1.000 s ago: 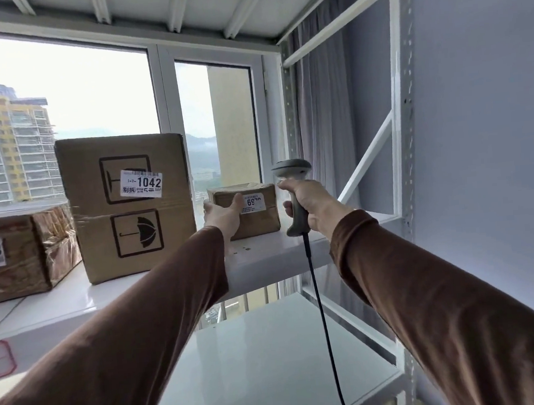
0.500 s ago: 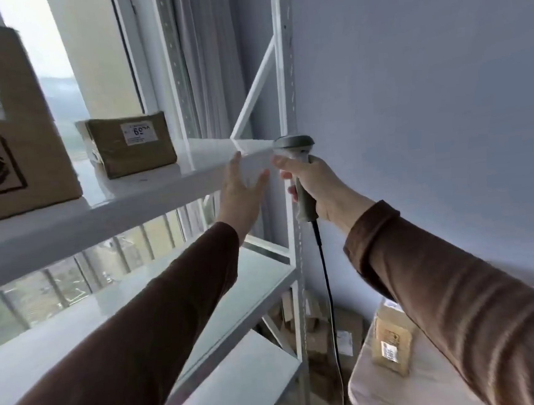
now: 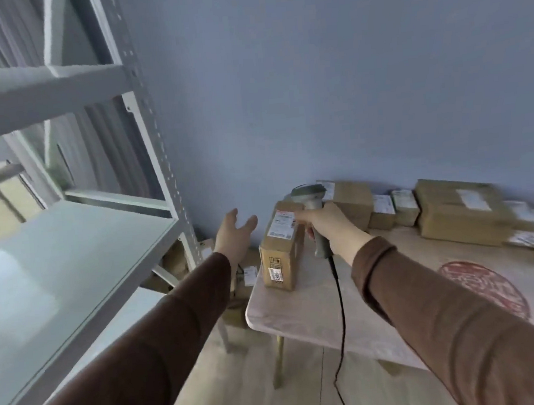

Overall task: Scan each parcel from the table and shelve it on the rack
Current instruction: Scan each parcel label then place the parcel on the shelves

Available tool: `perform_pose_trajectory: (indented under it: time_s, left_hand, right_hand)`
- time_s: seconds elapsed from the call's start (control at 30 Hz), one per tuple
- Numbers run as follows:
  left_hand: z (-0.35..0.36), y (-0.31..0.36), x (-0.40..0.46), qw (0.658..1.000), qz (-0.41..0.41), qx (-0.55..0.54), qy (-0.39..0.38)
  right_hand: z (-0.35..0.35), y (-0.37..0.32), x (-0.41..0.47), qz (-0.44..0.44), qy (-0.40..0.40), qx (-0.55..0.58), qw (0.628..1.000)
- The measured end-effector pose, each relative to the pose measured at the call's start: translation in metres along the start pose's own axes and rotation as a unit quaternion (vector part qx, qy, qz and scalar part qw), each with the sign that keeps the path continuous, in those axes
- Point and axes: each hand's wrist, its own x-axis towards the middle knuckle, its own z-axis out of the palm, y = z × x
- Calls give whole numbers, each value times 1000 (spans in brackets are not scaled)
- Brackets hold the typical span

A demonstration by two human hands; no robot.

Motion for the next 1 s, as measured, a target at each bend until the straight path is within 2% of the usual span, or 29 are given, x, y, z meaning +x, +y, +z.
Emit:
perform_pose_trajectory:
  time_s: [0.2, 0.33, 0.57, 0.73, 0.87, 1.0]
  left_hand:
    - [50, -41, 23, 997, -74, 19, -23]
    - [71, -59, 39, 993, -107, 24, -41]
    - [79, -92, 70, 985, -159, 65, -22]
    - [82, -107, 101, 979, -183, 65, -68]
    - [91, -115, 124, 978, -197, 5, -66]
    - [94, -123, 137, 965, -222, -65, -123]
  right_hand:
    - [-42, 71, 49, 32, 27, 25, 999]
    - [-49, 110, 79, 61, 21, 84, 994]
    - [-19, 153, 122, 88, 15, 129, 988]
    - [15, 167, 144, 94, 49, 165, 980]
    - [37, 175, 160, 106, 80, 153, 979]
    - [50, 179, 169, 122, 91, 191, 970]
